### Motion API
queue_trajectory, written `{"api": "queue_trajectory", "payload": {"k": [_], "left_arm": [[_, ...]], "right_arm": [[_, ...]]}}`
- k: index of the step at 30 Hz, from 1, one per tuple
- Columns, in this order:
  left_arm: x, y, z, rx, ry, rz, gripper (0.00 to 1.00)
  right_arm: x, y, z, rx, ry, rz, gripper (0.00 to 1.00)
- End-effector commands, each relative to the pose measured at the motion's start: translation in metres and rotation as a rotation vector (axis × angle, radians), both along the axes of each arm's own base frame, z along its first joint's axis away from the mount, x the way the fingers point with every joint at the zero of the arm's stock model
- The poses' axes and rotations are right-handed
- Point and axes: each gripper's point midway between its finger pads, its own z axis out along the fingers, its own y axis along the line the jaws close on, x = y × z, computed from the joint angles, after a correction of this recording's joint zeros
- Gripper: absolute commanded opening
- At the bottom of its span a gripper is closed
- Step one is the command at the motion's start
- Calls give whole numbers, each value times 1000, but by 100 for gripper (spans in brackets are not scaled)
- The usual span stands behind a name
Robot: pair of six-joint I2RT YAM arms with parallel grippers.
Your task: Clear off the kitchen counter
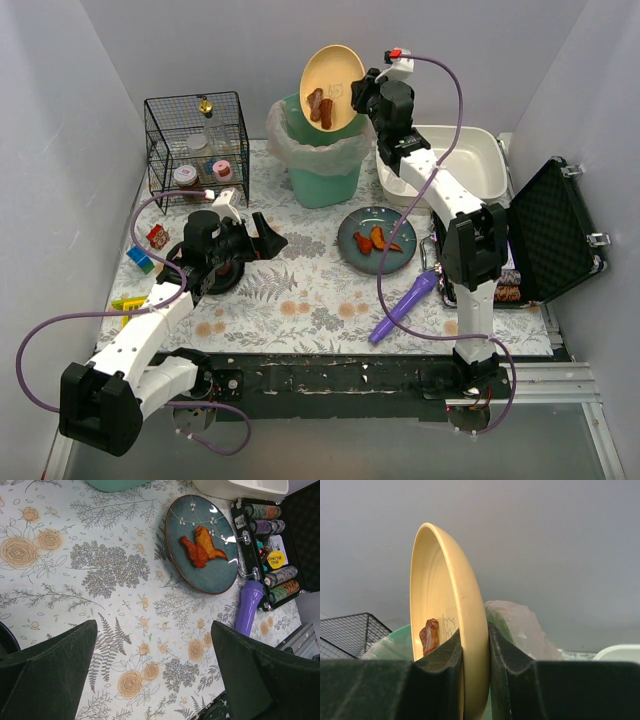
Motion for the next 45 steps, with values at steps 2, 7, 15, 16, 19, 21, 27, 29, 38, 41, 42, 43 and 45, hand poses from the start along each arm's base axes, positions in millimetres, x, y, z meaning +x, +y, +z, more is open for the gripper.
{"api": "queue_trajectory", "payload": {"k": [2,7,15,16,19,21,27,29,38,41,42,43,45], "left_arm": [[3,4,1,11,-19,10,98],[4,4,-2,13,-10,8,98],[5,4,-3,15,-7,11,98],[5,4,-3,16,-8,11,98],[4,4,-5,16,-2,8,98],[4,4,-5,15,-3,9,98],[5,4,-6,17,1,8,98],[5,3,-6,15,4,7,98],[5,2,-6,11,4,1,98],[4,1,-6,6,6,-5,98],[4,1,-5,5,5,-7,98],[4,0,-5,4,7,-11,98],[4,-1,-6,2,8,-13,98]], "right_arm": [[-36,-5,102,-92,-408,-6,1],[-47,2,108,-218,-523,-41,1],[-64,7,128,-328,-694,-78,1],[-67,7,132,-346,-721,-90,1],[-71,9,137,-409,-766,-120,1],[-73,9,140,-438,-786,-130,1],[-75,-5,141,-406,-782,-197,1],[-73,-25,145,-329,-752,-255,1],[-62,-164,138,249,-528,-326,1],[-65,-215,119,361,-479,-383,1],[-65,-230,111,356,-460,-421,1],[-67,-241,103,350,-441,-457,1],[-66,-261,85,334,-395,-528,1]]}}
